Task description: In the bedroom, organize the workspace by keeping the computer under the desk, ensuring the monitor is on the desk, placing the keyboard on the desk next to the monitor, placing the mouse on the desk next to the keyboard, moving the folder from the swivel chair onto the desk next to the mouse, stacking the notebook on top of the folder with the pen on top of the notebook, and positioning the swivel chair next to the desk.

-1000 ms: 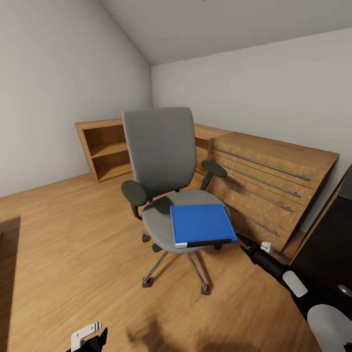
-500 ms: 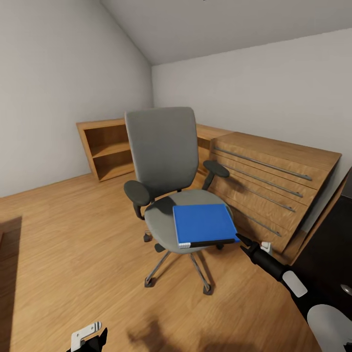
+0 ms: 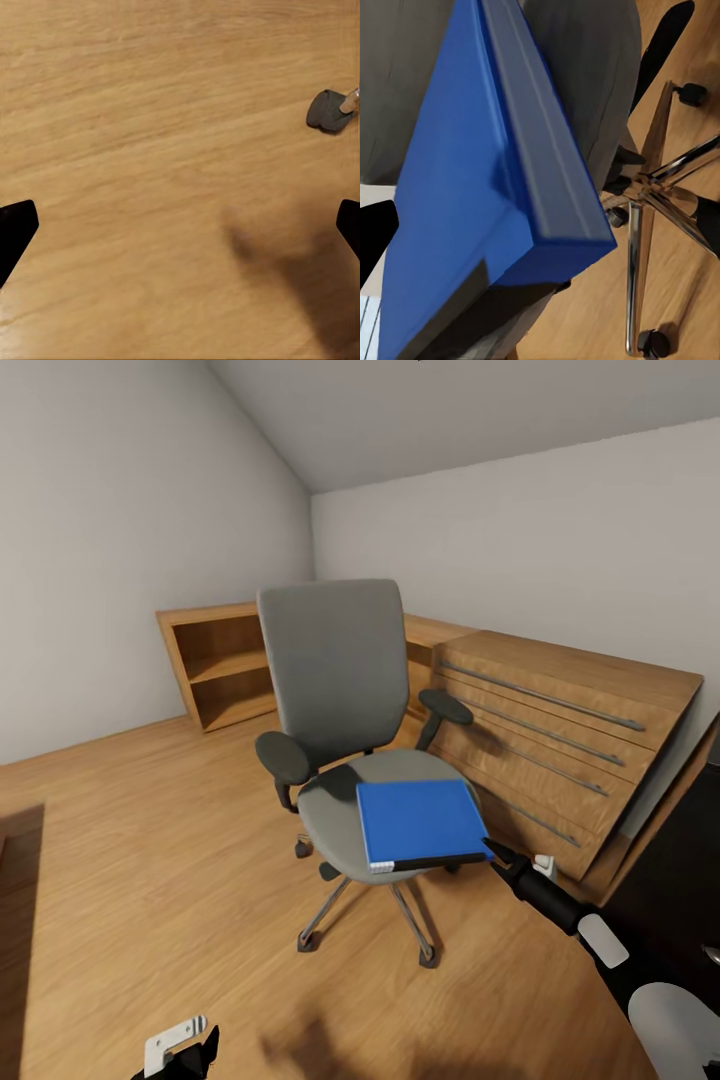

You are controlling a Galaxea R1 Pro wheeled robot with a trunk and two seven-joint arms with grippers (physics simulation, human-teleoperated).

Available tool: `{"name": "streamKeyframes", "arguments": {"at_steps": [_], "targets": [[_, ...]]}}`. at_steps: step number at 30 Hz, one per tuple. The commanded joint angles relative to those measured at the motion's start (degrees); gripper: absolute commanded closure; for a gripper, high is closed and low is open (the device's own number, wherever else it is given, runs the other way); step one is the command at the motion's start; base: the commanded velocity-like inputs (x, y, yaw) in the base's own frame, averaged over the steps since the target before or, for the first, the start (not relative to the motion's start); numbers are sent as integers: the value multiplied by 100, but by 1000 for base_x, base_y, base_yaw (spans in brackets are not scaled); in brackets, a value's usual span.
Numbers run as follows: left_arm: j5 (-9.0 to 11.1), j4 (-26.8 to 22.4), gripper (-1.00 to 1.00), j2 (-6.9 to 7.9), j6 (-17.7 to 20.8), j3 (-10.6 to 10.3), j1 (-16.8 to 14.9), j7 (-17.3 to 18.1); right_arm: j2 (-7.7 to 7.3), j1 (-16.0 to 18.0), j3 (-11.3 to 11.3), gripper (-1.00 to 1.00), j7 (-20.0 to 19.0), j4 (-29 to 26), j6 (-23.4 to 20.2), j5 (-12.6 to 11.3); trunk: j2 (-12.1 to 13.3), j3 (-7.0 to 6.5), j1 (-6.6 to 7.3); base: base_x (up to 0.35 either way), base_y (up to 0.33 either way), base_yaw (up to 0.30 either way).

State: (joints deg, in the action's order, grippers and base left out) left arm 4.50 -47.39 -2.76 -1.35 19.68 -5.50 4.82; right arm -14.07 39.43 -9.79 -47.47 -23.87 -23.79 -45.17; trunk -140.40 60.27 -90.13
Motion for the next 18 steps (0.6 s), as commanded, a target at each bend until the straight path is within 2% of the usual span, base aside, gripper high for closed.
{"name": "streamKeyframes", "arguments": {"at_steps": [1,18], "targets": [[45,2,-100,-6,-61,27,-4,52,0,3,-12,-100,-8,4,-47,-35,-2,5,0,83,43,0],[42,2,-100,-14,-153,21,-4,15,0,3,-15,-100,-8,5,-47,-35,-2,5,0,15,8,0]]}}
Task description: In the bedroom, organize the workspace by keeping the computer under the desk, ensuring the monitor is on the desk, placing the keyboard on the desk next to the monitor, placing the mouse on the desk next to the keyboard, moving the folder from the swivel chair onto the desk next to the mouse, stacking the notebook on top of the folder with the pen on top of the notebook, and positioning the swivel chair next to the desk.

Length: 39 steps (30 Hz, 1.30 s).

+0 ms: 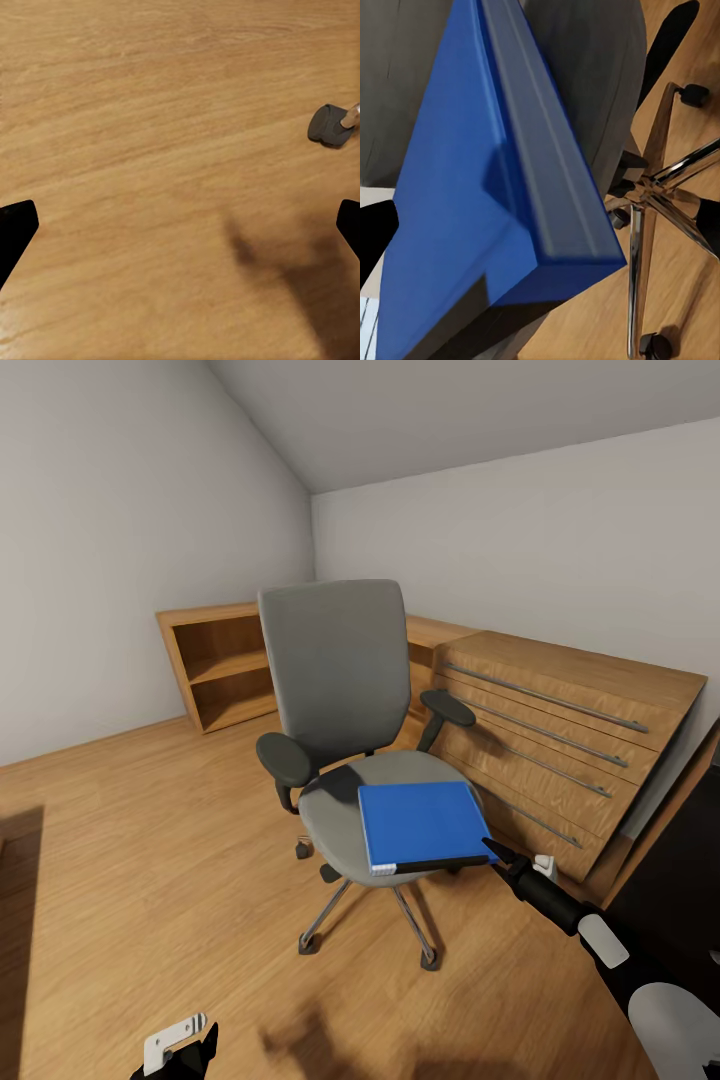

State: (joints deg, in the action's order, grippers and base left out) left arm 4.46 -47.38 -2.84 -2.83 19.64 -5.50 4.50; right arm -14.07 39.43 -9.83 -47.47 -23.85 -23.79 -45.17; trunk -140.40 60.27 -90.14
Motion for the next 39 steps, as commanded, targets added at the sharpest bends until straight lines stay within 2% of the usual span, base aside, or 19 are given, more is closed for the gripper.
{"name": "streamKeyframes", "arguments": {"at_steps": [1,26,39], "targets": [[47,2,-100,-6,-6,25,-4,46,0,3,-11,-100,-8,3,-47,-35,-2,5,1,0,0,0],[47,1,-100,0,-7,31,-4,42,12,3,-3,-100,-8,24,-55,-43,-2,5,1,0,0,0],[52,1,-100,2,-6,31,-4,43,95,3,-9,-100,-8,21,-55,-36,-2,5,1,0,0,0]]}}
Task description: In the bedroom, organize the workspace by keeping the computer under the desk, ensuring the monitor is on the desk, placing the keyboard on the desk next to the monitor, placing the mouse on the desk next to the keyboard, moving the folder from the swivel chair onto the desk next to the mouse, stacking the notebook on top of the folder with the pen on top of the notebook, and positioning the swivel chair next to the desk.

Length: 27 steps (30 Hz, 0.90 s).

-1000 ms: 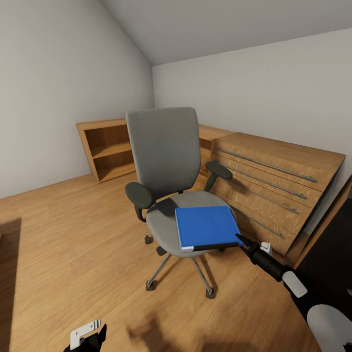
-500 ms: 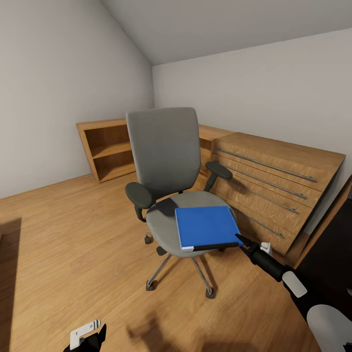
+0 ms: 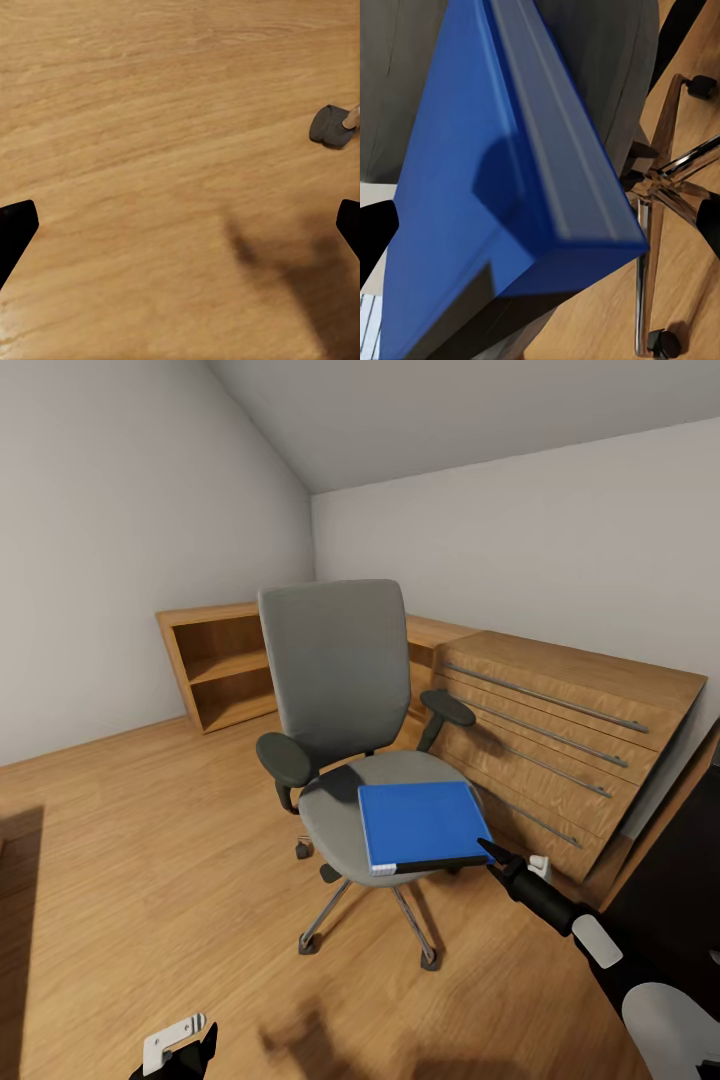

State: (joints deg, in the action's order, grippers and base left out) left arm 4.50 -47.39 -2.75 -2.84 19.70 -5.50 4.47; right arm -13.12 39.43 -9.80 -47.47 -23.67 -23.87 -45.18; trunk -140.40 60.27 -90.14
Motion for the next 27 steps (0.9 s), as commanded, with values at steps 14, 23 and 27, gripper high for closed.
{"name": "streamKeyframes", "arguments": {"at_steps": [14,23,27], "targets": [[43,2,-100,-6,-5,25,-4,46,4,3,-13,100,15,3,-39,-34,-2,5,1,0,0,0],[42,2,-100,-6,-6,25,-4,46,3,3,-22,100,19,3,-39,-34,-2,5,1,0,0,0],[42,2,-100,-6,-5,25,-4,46,3,3,-22,100,19,3,-39,-34,-2,5,1,0,0,0]]}}
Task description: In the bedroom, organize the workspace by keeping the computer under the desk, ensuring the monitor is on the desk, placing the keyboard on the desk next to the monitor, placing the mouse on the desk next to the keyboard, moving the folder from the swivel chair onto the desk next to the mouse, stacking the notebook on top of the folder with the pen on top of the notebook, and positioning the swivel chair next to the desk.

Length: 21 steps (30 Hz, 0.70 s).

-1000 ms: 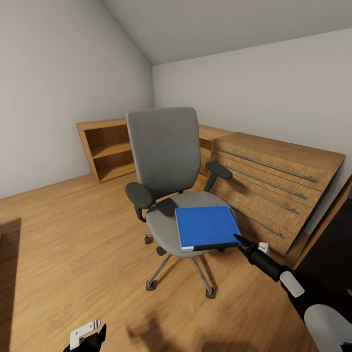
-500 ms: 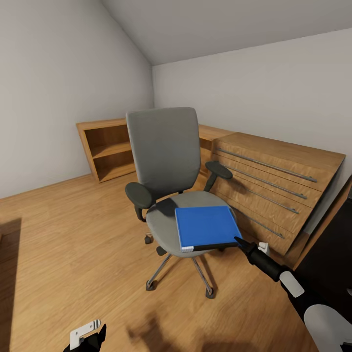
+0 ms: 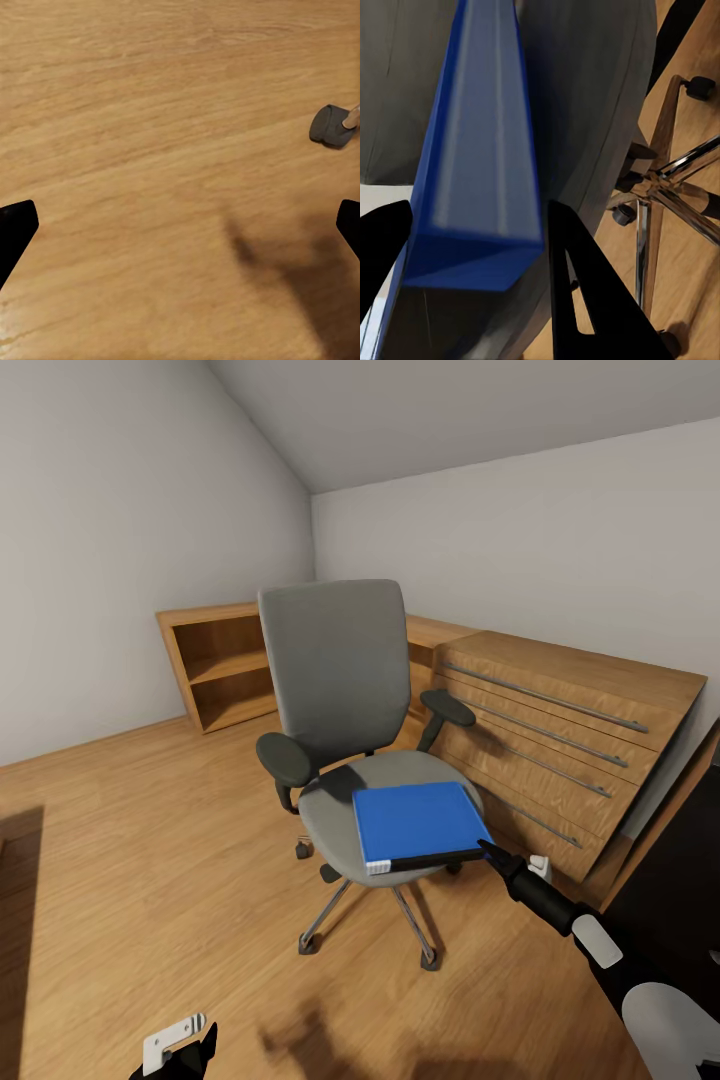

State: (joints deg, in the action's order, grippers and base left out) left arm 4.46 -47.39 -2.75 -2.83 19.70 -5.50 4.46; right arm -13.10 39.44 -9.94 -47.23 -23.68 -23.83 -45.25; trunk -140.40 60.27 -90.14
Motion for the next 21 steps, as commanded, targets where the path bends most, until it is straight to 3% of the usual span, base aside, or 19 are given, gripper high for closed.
{"name": "streamKeyframes", "arguments": {"at_steps": [1,13,21], "targets": [[47,2,-100,-6,-6,25,-4,47,0,3,-8,100,-6,4,-43,-27,-2,5,1,0,0,0],[47,2,-100,-6,-7,23,-4,47,0,3,-8,100,-6,4,-43,-27,-2,5,1,0,0,0],[46,2,-100,-8,-7,17,-4,44,0,3,-8,100,-13,-2,-43,-27,319,-139,177,0,0,0]]}}
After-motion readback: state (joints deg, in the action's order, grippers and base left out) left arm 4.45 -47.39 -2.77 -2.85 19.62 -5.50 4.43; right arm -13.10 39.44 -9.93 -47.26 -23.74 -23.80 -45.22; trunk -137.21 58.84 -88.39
